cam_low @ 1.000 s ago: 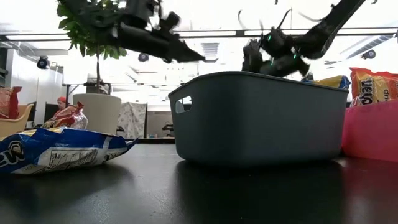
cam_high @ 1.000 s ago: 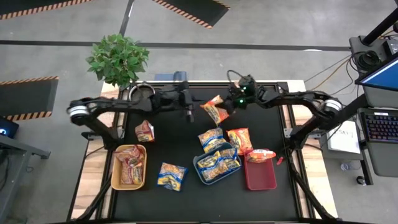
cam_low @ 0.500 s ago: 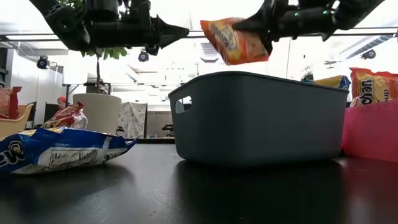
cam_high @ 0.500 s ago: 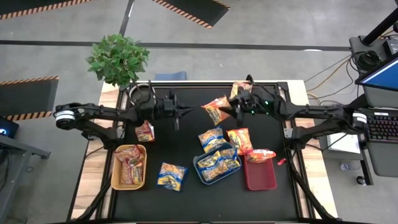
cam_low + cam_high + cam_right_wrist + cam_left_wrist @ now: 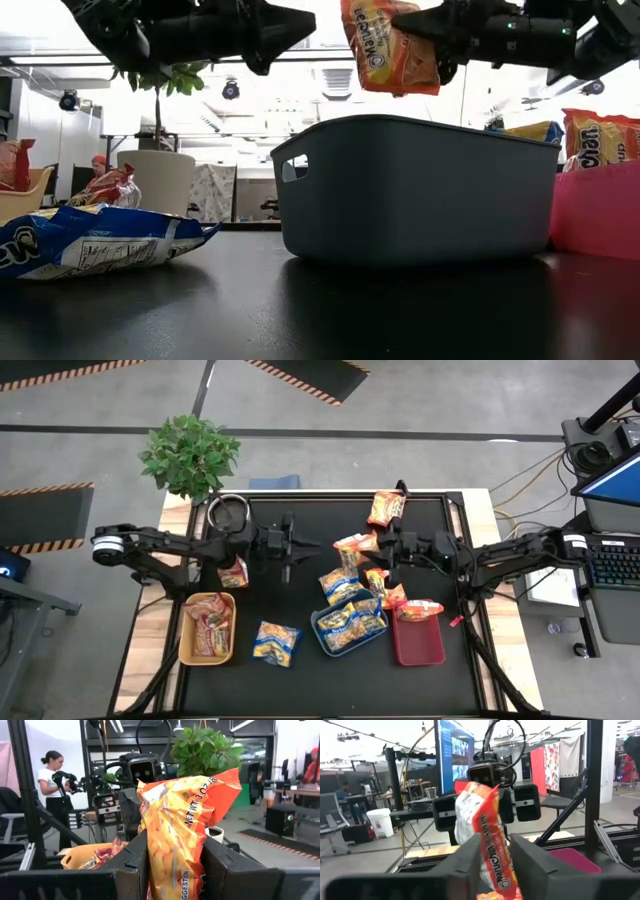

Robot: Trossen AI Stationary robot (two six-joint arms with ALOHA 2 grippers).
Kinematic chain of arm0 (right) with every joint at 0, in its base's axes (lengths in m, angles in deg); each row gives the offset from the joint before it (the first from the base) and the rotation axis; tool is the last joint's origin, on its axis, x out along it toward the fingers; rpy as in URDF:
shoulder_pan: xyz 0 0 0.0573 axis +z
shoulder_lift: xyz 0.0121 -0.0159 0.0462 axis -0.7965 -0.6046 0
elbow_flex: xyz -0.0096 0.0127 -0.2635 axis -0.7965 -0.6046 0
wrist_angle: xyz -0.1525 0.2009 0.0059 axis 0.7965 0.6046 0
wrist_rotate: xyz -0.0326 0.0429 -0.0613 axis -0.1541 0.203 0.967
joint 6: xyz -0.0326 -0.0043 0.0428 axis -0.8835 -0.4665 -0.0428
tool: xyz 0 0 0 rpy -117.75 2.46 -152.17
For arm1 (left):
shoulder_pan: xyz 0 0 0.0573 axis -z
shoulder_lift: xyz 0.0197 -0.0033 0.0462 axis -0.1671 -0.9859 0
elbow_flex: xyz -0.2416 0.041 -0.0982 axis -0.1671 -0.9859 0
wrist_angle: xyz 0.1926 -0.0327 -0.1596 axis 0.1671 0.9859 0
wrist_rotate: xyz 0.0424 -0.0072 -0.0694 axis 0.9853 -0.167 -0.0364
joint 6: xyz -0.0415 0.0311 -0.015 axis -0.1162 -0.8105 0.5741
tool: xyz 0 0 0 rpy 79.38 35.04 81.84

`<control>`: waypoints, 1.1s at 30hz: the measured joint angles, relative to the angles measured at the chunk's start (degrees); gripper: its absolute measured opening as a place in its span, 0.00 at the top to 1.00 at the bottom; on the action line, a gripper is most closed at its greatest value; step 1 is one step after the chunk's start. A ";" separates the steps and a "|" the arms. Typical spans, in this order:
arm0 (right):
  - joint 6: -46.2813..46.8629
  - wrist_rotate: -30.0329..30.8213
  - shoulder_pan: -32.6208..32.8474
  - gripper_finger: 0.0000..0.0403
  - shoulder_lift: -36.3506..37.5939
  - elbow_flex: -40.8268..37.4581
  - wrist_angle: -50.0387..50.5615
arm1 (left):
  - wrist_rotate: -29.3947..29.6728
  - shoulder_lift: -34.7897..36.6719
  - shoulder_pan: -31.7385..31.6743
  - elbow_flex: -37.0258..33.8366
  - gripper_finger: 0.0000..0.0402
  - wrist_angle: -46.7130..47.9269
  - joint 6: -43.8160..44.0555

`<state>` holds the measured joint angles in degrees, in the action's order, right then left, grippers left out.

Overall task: Sort Maruchan noodles
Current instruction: Put the middle orange noodle pack into the red bin

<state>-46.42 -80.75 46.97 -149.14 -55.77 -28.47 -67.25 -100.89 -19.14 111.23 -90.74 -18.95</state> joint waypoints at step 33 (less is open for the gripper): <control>-5.13 1.28 1.55 0.73 -5.35 3.35 -2.00 | 3.17 -23.19 1.73 10.41 0.69 -12.39 8.90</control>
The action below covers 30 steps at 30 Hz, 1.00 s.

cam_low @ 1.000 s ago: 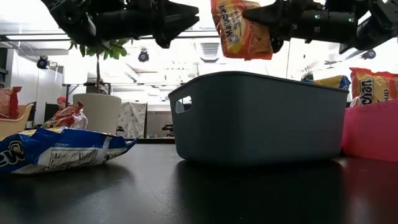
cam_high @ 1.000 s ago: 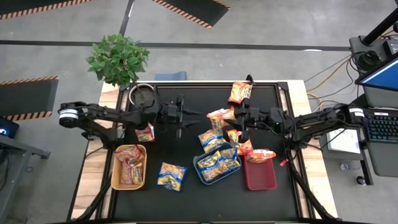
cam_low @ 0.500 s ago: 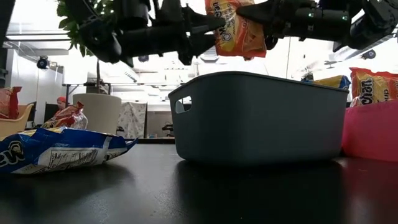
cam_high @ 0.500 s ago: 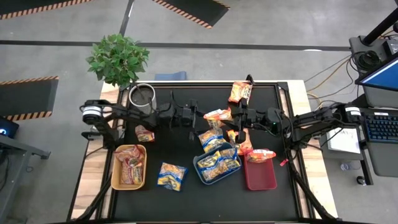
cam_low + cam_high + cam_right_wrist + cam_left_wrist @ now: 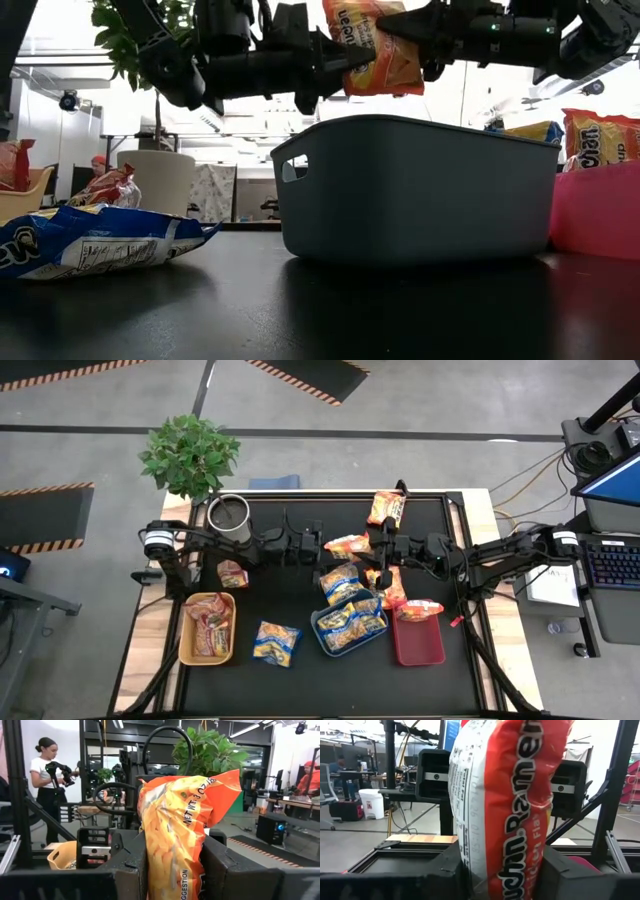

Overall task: Sort Maruchan noodles
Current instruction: Put the middle orange noodle pack into the red bin

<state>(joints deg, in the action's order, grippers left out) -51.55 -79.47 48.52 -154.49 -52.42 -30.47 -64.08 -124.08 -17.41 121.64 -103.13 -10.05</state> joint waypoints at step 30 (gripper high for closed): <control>-0.29 2.11 -0.48 0.53 1.49 40.03 90.21 | 0.07 -0.02 0.26 -1.62 0.68 6.41 -3.02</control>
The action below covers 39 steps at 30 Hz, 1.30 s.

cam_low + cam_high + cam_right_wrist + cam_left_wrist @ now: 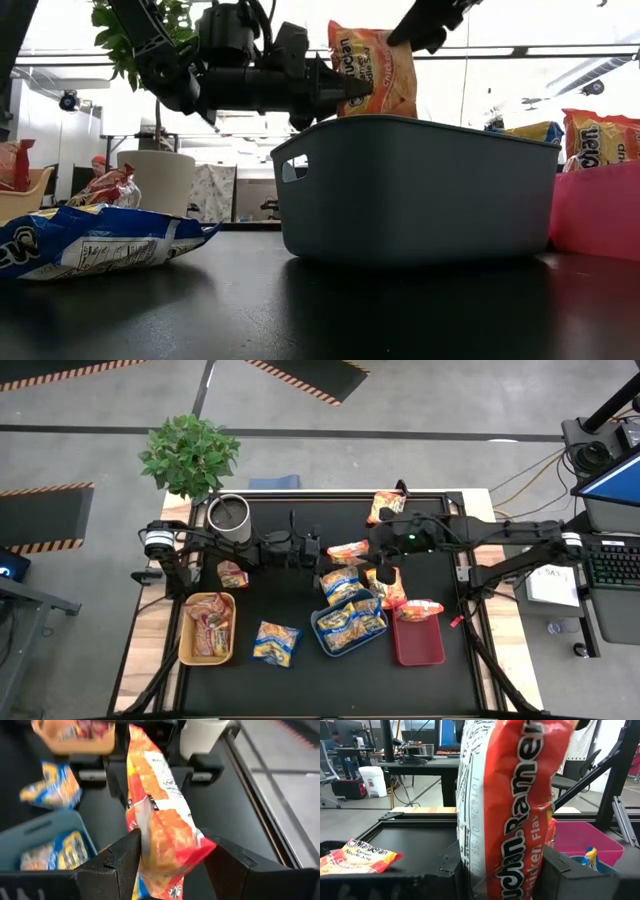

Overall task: Sort Maruchan noodles
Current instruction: Put the middle orange noodle pack into the red bin

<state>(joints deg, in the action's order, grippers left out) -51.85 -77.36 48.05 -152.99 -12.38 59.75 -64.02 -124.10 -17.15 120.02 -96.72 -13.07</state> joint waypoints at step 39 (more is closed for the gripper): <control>-7.08 -2.04 -0.04 0.73 -16.10 25.54 30.09 | -3.98 2.47 0.11 0.07 0.39 1.14 -0.16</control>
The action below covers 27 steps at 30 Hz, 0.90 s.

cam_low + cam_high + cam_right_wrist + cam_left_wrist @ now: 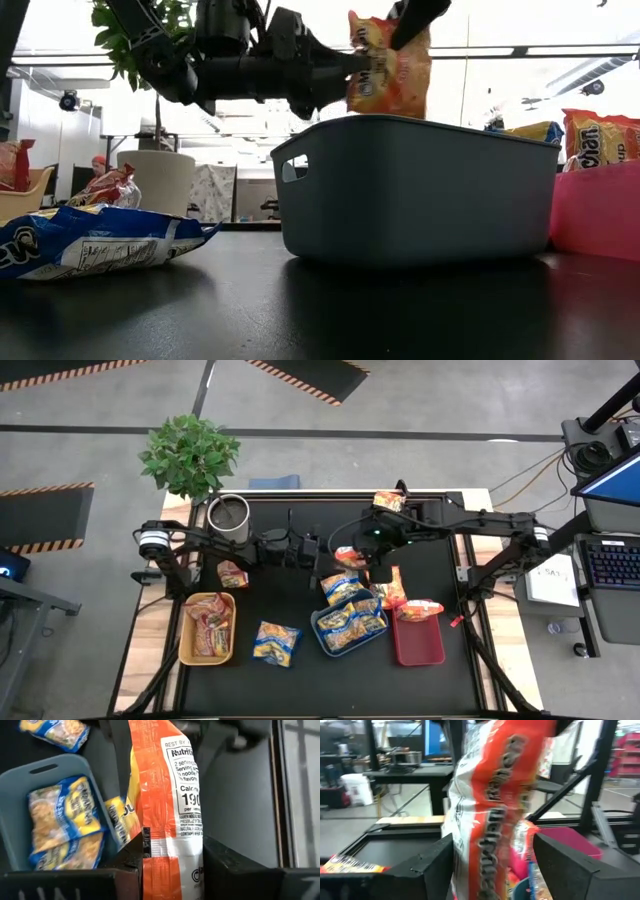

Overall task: Sort Maruchan noodles
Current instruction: Put the middle orange noodle pack into the red bin

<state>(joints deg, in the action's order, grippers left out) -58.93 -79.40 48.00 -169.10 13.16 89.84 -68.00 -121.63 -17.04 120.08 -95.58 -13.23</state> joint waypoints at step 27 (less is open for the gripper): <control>38.35 -1.29 18.67 0.73 16.10 -15.59 4.04 | -1.05 5.33 0.02 -0.92 0.37 1.87 -0.12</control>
<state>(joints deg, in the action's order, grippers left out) -20.57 -80.69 66.68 -153.00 -2.43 93.87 -69.05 -116.30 -17.02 119.17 -93.70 -13.36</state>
